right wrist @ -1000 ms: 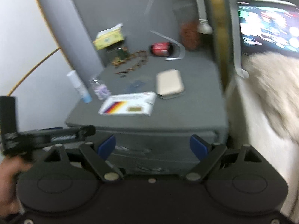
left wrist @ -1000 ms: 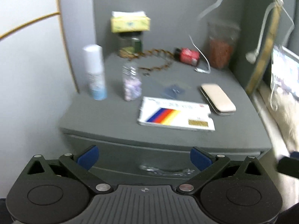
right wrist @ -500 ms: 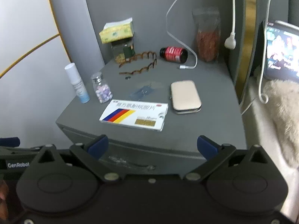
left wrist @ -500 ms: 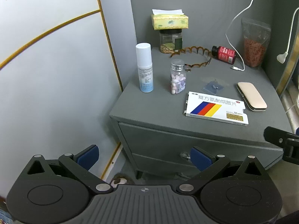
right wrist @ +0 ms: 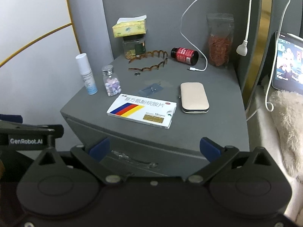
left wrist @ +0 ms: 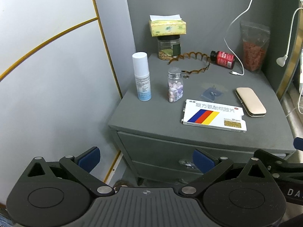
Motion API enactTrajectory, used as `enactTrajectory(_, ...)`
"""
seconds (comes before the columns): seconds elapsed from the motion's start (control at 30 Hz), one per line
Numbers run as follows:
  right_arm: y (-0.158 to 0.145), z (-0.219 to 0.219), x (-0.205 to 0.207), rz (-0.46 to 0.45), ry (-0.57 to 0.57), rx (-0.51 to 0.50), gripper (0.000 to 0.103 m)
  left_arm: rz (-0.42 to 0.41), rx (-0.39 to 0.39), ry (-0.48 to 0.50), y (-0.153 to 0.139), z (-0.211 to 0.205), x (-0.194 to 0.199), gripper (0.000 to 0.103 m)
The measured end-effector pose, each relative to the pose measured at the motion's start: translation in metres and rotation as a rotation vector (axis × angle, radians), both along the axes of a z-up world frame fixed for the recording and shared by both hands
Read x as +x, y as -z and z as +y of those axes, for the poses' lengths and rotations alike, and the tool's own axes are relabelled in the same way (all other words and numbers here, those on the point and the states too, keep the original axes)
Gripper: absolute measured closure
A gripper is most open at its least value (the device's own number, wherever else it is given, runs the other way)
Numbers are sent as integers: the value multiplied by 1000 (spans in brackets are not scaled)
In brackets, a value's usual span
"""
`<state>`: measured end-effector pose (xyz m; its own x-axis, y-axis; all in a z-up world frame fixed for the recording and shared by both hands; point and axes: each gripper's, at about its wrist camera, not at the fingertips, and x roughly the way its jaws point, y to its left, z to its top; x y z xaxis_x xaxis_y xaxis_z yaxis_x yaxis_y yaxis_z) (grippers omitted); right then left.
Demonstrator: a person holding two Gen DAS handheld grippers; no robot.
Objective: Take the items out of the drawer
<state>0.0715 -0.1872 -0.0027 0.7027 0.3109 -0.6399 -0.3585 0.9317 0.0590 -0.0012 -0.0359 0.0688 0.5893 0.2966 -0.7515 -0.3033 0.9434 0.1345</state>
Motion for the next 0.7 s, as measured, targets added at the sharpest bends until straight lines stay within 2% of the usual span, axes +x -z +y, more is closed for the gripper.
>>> enactTrajectory(0.03,0,0,0,1,0,1,0,1,-2,2,-2,-1,-5,0)
enactTrajectory(0.1,0,0,-1,2,0,2,0,5,-2,8,8,-3,25,0)
enactTrajectory(0.27,0,1,-2,-1,-2,2,0,5,1,18,12,-8,39,0)
enactTrajectory(0.7,0,0,-2,-4,-9,4,0,2,7,28,12,-13,43,0)
